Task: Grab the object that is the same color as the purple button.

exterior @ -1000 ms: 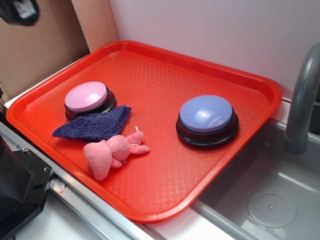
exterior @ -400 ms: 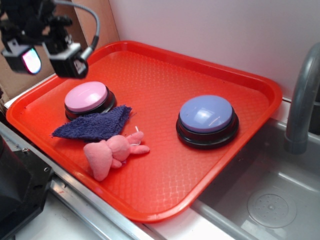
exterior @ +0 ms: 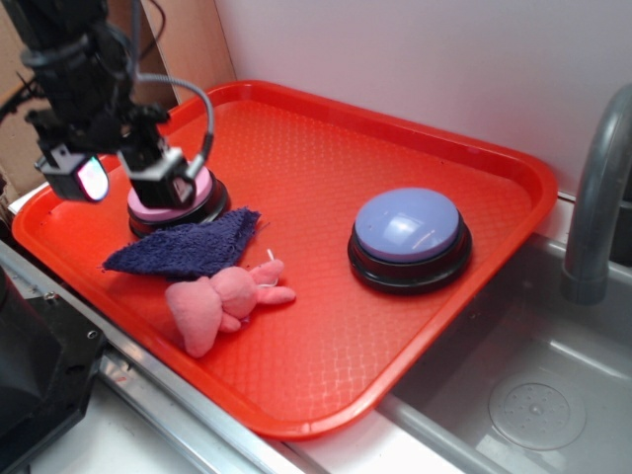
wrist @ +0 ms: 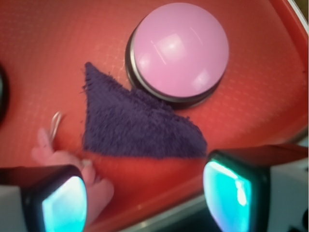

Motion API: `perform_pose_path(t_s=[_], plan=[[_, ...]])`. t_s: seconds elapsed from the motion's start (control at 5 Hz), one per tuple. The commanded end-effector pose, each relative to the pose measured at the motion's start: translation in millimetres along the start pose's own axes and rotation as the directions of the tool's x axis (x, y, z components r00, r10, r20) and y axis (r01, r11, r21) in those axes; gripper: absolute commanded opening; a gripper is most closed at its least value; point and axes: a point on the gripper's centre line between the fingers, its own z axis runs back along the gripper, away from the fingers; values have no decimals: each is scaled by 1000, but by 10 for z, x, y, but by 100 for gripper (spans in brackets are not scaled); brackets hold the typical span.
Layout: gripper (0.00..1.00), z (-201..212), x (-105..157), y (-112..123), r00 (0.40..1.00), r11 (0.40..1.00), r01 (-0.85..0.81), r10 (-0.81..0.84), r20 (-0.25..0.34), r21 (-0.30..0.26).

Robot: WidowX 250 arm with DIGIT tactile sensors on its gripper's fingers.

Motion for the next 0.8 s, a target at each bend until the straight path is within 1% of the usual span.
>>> perform_pose_path(t_s=[0.0,0.2,0.4,0.6], plan=[[100,-272,117,106,999,999,-37,38,20,-28],[100,-396,146,137,999,998,-48,48,10,-28],[100,-529,174,138,999,999,-30,29,-19,-42],[100,-603,192,158,999,997,3,-6,-37,-78]])
